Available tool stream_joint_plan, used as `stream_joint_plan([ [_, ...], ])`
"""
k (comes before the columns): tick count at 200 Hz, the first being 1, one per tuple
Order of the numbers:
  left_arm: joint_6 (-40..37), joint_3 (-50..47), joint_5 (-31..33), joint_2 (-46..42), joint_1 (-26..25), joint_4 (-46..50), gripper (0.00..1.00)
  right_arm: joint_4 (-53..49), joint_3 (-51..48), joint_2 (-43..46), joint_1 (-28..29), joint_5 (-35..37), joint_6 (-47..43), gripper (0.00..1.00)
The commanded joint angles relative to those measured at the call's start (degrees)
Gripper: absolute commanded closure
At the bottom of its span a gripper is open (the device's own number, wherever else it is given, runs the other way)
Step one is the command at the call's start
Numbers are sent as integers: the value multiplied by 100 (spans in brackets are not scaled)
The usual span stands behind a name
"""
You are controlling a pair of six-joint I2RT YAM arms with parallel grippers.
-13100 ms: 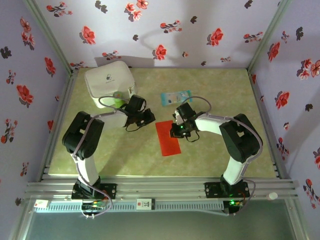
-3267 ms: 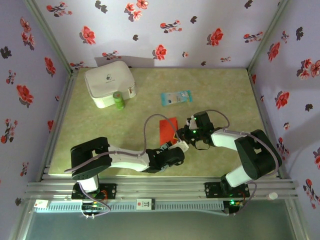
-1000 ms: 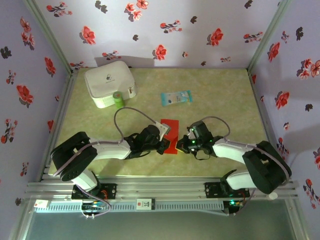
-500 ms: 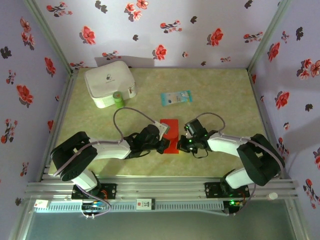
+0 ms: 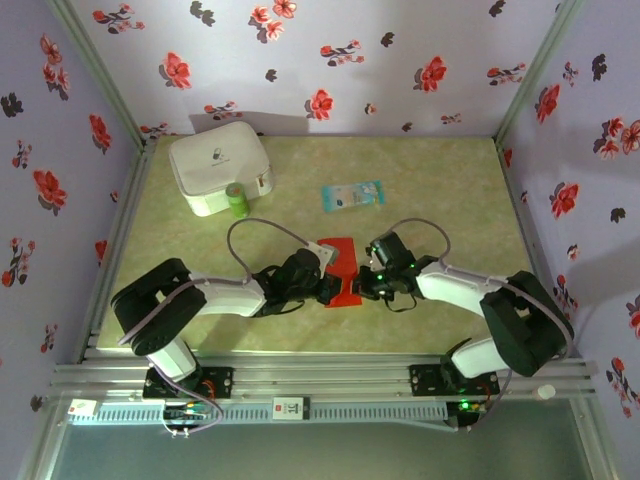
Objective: Fold a paper plane with a square sheet of paper (pick it up from the middle)
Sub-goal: Fold the triangle a second time at the center of the table.
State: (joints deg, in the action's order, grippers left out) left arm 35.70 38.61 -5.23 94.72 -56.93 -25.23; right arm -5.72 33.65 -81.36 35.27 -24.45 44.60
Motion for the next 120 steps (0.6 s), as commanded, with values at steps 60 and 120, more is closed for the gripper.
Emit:
stream_joint_plan([
  [60,62,-5,-57,38,96,-149,100,-623,94,-590,-6,588,-301,100],
  [120,-119,116,-145,130,313,24,100,-636,93,-789,-113,593,-407,100],
])
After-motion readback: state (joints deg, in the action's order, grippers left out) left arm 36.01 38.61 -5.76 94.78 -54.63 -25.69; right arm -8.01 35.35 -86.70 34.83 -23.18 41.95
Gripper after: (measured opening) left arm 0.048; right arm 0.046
